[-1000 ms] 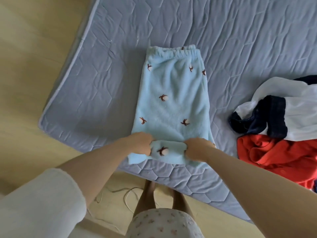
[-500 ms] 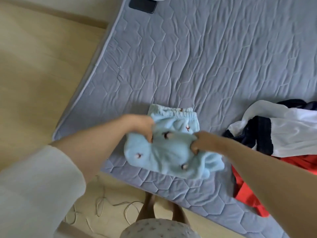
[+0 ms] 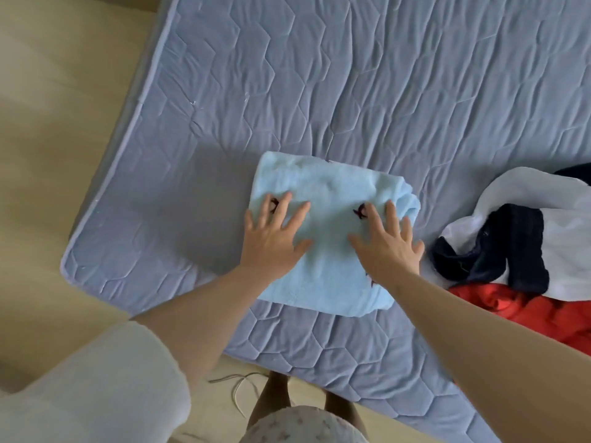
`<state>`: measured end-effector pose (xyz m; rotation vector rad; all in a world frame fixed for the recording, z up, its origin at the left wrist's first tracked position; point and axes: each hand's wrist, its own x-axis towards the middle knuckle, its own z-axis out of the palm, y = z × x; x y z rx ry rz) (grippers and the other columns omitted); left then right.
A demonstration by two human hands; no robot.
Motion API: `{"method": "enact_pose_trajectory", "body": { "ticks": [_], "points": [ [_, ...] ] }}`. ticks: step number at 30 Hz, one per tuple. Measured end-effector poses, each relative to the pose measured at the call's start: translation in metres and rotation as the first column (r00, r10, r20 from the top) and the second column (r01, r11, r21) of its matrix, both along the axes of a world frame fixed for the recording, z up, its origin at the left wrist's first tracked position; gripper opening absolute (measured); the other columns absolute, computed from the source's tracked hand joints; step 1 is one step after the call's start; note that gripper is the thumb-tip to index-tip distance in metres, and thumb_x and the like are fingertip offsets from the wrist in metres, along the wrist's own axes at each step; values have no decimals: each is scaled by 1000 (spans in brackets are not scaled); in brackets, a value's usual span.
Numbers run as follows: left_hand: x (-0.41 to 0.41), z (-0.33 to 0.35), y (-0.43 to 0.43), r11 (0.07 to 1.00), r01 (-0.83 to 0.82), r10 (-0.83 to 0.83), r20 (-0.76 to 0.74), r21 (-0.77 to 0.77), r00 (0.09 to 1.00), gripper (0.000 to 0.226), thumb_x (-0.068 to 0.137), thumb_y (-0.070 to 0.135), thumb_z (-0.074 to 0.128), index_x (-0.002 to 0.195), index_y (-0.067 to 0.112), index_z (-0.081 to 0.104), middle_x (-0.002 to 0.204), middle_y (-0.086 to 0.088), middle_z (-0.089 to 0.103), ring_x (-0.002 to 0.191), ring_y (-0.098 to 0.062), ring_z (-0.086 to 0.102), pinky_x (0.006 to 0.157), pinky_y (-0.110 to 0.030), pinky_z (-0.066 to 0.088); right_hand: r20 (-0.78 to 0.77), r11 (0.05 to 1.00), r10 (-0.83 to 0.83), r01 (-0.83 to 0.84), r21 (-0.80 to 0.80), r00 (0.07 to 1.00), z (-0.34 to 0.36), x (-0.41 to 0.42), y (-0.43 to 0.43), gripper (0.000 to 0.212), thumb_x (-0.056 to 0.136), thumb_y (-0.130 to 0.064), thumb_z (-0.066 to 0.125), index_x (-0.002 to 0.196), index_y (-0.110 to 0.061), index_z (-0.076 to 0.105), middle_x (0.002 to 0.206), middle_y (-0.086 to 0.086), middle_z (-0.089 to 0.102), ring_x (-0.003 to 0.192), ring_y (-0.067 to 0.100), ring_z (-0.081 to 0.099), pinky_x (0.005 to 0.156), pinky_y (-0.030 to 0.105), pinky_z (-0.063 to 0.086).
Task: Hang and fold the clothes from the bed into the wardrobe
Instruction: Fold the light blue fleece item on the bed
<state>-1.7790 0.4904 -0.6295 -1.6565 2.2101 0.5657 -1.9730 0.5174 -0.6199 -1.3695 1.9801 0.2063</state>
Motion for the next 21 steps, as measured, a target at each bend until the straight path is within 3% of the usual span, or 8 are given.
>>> {"method": "enact_pose_trajectory", "body": {
  "ticks": [7,10,13,16,18,21],
  "points": [
    [-2,-73,-19,1000,-12,12,-27,-2,1000,72,85,67,30,146,43,1,156,8,-12,143,-29,-12,109,-61,11,53,998,-51,49,25,997,-82,-7,-16,69,83,-71,31,140,-54,-5,154,-17,-17,144,24,-4,107,63,18],
    [6,-88,-28,999,-42,36,-182,-29,983,69,83,65,26,147,40,14,157,5,2,144,-27,-3,109,-57,19,117,994,-104,108,-34,988,-99,-13,-21,72,78,-74,34,138,-56,-2,154,-20,-15,144,23,0,107,61,19],
    [22,-97,-28,978,-205,173,-369,-47,913,63,87,54,30,145,30,28,155,-2,16,143,-28,12,110,-48,22,199,951,-253,281,-129,947,-102,-11,-12,78,77,-71,44,140,-54,1,155,-19,-13,144,17,-1,108,61,12],
    [34,-101,-26,868,-472,475,-530,152,702,58,93,36,49,145,32,25,149,-3,22,133,-15,28,112,-36,24,260,873,-419,465,-148,870,-101,-4,0,83,75,-68,53,140,-55,3,156,-15,-10,144,14,0,110,57,13],
    [37,-95,-24,770,-498,635,-564,400,529,61,93,34,53,144,42,21,144,12,26,126,0,30,106,-25,27,305,827,-495,549,-121,813,-99,-1,4,85,73,-68,56,139,-56,3,157,-12,-5,144,16,6,111,51,16],
    [41,-84,-15,601,-454,799,-511,658,317,68,87,42,59,138,56,16,129,31,35,117,6,42,93,-19,38,437,768,-547,636,-78,714,-95,0,14,86,75,-61,61,142,-51,7,155,-11,13,141,17,21,113,42,22]
  ]
}}
